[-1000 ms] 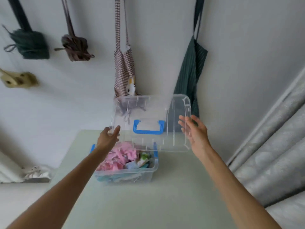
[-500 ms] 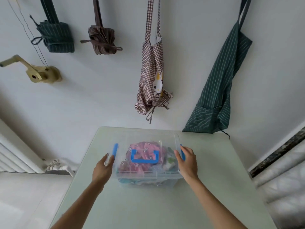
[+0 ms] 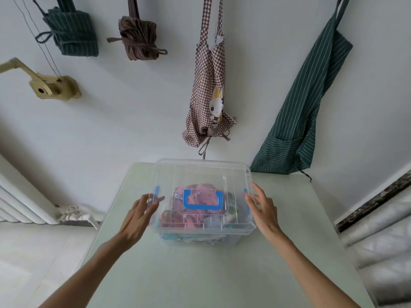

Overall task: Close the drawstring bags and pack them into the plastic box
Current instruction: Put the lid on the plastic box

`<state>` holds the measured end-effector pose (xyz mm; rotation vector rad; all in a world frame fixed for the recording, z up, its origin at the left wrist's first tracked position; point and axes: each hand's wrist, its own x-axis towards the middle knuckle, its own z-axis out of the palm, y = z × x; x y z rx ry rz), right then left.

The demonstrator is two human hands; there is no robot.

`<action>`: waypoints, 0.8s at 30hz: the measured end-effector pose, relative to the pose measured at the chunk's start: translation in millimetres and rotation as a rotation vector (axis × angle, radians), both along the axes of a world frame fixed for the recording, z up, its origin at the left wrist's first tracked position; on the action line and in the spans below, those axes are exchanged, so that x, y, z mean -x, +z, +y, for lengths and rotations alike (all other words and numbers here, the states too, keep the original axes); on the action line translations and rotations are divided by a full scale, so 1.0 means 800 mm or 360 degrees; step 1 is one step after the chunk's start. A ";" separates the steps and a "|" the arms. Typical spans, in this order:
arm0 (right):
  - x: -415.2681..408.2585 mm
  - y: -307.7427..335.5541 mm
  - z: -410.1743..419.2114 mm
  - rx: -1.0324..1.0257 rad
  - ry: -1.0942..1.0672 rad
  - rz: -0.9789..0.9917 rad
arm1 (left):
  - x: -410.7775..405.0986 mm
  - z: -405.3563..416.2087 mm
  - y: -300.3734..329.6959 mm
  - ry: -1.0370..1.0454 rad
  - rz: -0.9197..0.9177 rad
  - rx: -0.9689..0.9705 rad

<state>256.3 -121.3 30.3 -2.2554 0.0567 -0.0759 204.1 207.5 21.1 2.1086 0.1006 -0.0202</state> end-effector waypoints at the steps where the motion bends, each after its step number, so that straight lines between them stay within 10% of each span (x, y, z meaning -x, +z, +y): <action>1: -0.001 0.001 -0.005 0.0129 0.0023 -0.0032 | 0.000 0.006 0.000 -0.0017 -0.0032 -0.0252; 7: -0.002 0.010 -0.010 0.0898 0.0093 -0.0150 | 0.006 0.010 0.002 0.0086 0.0020 -0.1135; 19: 0.002 -0.021 0.015 0.0113 -0.0144 0.0282 | -0.007 -0.016 -0.002 0.0542 0.0380 0.0180; 24: 0.004 -0.022 0.013 -0.0845 -0.0598 0.0914 | -0.009 -0.020 -0.008 0.0748 0.0726 0.0759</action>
